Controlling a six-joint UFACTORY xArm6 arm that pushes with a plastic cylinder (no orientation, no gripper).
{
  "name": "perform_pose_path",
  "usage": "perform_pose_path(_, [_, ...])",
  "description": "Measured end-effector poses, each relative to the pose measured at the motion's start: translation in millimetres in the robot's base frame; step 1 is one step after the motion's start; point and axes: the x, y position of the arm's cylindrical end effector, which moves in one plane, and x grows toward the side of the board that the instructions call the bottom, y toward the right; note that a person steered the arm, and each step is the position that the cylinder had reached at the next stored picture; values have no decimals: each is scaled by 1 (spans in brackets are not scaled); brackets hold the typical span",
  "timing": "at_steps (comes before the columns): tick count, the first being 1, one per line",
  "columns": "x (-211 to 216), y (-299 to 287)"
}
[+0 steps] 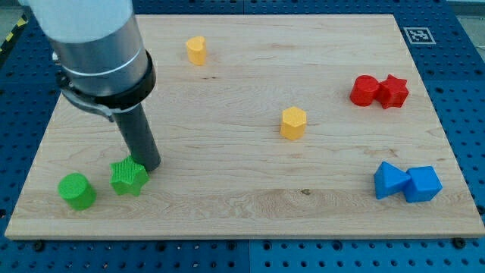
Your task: Push the green star into the green circle
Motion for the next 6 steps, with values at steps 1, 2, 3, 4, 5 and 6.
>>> perform_pose_path(1, [12,0])
perform_pose_path(2, [23,-4])
perform_pose_path(3, [32,-23])
perform_pose_path(4, [37,-29])
perform_pose_path(5, [37,-25])
perform_pose_path(6, [33,20])
